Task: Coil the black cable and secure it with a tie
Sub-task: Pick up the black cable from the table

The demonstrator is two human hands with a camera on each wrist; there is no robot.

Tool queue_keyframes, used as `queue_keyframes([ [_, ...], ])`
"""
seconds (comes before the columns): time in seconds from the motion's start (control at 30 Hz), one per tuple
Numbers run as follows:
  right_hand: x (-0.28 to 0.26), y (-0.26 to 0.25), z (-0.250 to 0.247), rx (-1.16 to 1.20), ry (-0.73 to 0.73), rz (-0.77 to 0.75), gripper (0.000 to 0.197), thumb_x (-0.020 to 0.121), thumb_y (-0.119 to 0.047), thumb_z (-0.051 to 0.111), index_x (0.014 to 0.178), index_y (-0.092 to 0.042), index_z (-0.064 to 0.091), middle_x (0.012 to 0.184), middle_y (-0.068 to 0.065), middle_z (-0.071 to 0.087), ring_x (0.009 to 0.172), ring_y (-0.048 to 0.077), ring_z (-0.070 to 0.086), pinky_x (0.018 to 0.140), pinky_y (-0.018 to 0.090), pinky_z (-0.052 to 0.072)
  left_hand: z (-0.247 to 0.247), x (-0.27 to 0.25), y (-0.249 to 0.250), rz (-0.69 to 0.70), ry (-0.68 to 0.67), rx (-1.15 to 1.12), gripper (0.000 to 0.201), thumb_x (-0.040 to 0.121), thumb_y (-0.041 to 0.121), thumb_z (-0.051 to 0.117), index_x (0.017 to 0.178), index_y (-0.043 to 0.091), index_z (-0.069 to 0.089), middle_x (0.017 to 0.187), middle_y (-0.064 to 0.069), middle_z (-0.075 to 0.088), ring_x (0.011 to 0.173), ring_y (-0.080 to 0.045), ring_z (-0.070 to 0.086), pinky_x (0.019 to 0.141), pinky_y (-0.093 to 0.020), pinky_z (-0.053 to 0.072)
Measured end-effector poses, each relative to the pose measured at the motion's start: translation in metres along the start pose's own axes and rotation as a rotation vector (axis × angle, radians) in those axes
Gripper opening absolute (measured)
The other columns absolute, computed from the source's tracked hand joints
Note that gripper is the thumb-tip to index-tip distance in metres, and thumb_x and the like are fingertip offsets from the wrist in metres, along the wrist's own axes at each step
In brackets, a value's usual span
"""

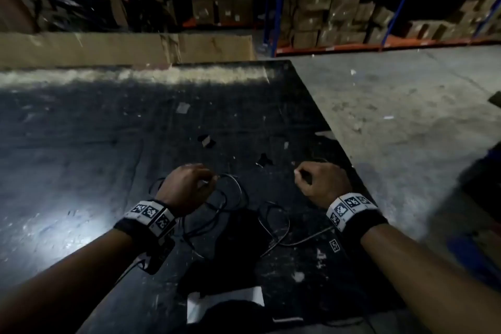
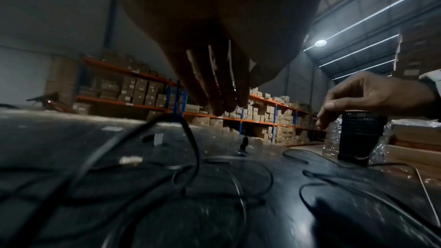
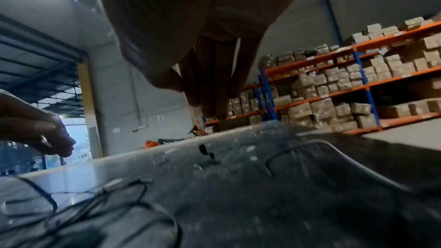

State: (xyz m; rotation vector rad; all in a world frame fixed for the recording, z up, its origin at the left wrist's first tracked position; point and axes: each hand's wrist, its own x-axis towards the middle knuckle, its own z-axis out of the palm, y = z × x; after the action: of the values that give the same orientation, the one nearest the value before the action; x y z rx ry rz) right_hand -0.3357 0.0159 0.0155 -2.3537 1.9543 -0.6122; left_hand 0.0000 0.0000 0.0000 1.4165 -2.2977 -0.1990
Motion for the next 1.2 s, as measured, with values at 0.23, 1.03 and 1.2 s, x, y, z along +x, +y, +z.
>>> queue_keyframes([
  [0.23,-0.013,0.027,0.039,-0.021,-0.213,0.194,0.015,0.088,-0.035,0.062,0.089,-0.023,0.071,0.088,0.000,0.075,0.082,0.029,0.071,0.067,0.030,0.048,0.056,-0.008,-0.010,-0.078,-0.272,0.095,0.059,0.091,0.045,0.059,0.145,0.020,0.059,0.160,-0.019,0.044,0.146,-0.043,0.043,0.112,-0.055,0.043],
  [1.03,0.040,0.056,0.045,0.427,-0.025,0.593,0.016,0.077,-0.010,0.077,0.092,-0.015,0.081,0.087,0.008,0.079,0.084,0.021,0.070,0.090,0.033,0.058,0.083,-0.016,-0.025,-0.256,-0.336,-0.071,0.056,0.109,0.026,0.045,0.160,0.006,0.033,0.172,-0.012,0.022,0.161,-0.026,0.012,0.127,-0.037,0.017],
  [1.2,0.009,0.021,0.006,0.593,0.072,0.401,0.018,0.080,0.000,0.073,0.092,-0.011,0.081,0.086,0.011,0.078,0.079,0.024,0.072,0.070,0.015,0.055,0.050,-0.018,-0.009,-0.210,-0.133,-0.154,0.046,0.102,0.037,0.055,0.145,0.020,0.058,0.148,-0.007,0.061,0.134,-0.029,0.060,0.104,-0.042,0.051],
])
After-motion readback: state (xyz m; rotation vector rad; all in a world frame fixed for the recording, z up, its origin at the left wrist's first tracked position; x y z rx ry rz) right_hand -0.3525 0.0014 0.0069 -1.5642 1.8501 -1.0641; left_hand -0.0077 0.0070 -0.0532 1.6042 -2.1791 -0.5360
